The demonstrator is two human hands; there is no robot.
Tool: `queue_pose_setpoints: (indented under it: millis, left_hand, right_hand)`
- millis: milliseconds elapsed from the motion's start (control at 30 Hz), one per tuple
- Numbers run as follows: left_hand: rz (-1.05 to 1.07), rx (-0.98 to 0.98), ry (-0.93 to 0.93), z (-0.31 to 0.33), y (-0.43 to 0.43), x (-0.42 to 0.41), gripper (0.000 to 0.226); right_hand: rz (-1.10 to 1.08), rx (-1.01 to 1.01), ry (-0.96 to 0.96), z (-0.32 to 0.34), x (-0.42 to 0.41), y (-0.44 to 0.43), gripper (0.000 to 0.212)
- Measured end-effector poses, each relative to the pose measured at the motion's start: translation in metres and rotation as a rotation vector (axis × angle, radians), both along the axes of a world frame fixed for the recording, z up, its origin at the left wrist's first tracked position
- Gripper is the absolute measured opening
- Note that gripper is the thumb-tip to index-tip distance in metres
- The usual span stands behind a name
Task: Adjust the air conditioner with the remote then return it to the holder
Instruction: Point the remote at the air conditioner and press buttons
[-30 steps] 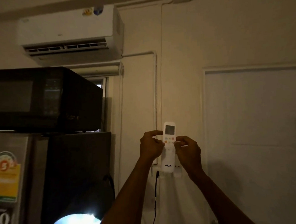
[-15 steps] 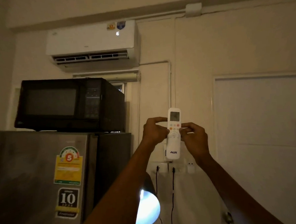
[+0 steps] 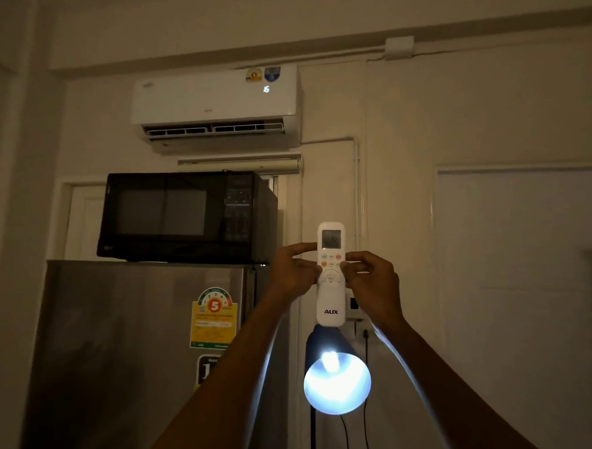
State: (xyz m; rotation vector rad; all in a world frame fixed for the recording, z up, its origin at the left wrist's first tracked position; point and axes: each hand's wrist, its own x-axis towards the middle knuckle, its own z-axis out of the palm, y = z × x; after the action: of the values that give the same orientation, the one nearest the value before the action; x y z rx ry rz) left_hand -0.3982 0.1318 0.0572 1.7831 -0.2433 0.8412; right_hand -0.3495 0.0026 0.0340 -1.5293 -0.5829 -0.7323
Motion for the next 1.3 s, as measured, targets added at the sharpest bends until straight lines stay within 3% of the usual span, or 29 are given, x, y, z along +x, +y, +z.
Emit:
queue_pose_setpoints:
  millis: [500,1300]
  left_hand:
    - [0.094,0.015,-0.025,0.005,0.046,-0.068,0.048]
    - [0.114,-0.002,-0.017,0.015,0.100,-0.102,0.044]
  right_hand:
    - [0.110,0.000,0.016,0.012,-0.061,0.046,0.018]
    - [0.174,-0.038,0.047,0.026,-0.097,0.100,0.030]
